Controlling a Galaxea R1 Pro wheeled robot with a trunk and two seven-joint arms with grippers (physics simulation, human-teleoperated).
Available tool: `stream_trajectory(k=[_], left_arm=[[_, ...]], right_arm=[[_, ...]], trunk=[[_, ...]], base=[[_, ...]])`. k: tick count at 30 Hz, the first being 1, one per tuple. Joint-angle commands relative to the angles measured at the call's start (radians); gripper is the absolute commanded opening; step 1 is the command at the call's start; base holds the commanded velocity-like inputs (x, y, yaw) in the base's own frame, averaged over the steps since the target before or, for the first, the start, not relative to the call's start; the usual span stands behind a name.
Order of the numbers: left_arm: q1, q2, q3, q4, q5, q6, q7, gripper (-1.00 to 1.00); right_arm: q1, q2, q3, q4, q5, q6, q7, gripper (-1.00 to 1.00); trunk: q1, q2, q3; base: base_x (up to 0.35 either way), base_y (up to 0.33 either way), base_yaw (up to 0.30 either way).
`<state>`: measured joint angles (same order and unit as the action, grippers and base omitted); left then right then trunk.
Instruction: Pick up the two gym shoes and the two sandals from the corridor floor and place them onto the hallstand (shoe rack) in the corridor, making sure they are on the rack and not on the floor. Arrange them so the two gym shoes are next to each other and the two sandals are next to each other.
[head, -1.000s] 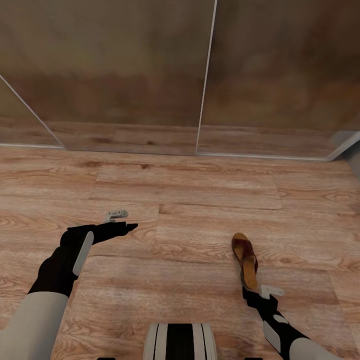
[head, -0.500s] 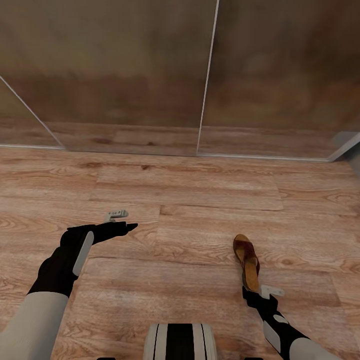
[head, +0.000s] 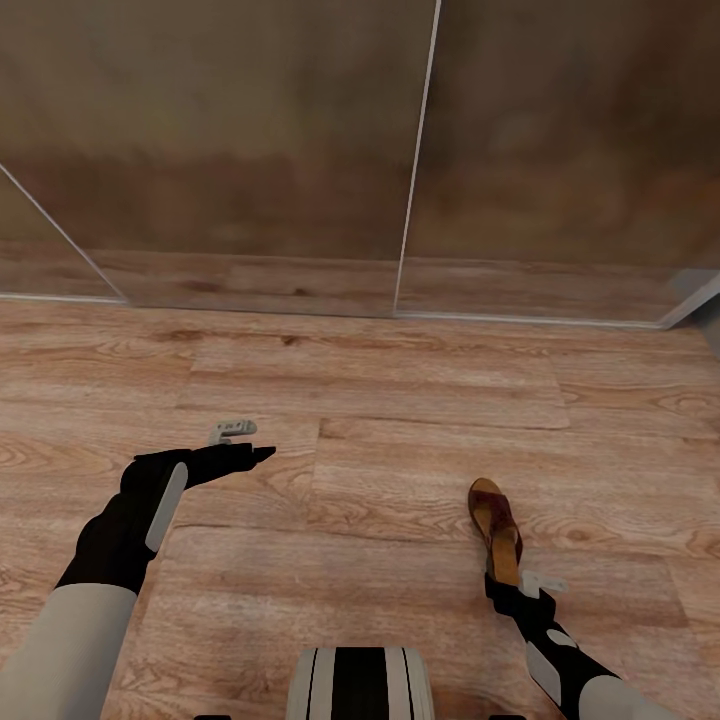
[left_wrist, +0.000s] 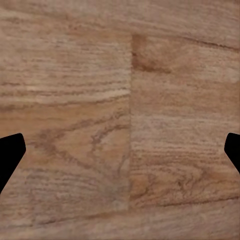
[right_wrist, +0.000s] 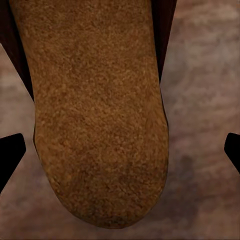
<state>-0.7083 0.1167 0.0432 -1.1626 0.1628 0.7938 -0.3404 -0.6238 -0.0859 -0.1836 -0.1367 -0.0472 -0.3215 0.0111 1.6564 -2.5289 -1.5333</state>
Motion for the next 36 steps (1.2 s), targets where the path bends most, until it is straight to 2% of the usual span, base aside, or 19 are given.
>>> stream_trajectory(k=[1, 8, 9, 36], left_arm=[[0.0, 0.0, 0.001, 0.0, 0.006, 0.007, 0.0, 1.0], [0.0, 0.0, 0.001, 0.0, 0.006, 0.007, 0.0, 1.0], [0.0, 0.0, 0.001, 0.0, 0.006, 0.007, 0.0, 1.0], [0.0, 0.0, 0.003, -0.003, 0.006, 0.007, 0.0, 1.0]], right_arm=[[-0.001, 0.0, -0.001, 0.001, -0.005, -0.004, 0.001, 1.0], [-0.001, 0.0, -0.001, 0.001, -0.005, -0.004, 0.001, 1.0], [-0.001, 0.0, -0.001, 0.001, -0.005, -0.004, 0.001, -1.0], [-0.001, 0.0, -0.001, 0.0, -0.005, -0.004, 0.003, -1.0]], trunk=[[0.0, 0.0, -0.001], [0.0, 0.0, -0.001], [0.0, 0.0, -0.001], [0.0, 0.0, -0.001]], base=[[0.009, 0.0, 0.0], [0.019, 0.0, 0.0], [0.064, 0.0, 0.0], [0.004, 0.0, 0.0]])
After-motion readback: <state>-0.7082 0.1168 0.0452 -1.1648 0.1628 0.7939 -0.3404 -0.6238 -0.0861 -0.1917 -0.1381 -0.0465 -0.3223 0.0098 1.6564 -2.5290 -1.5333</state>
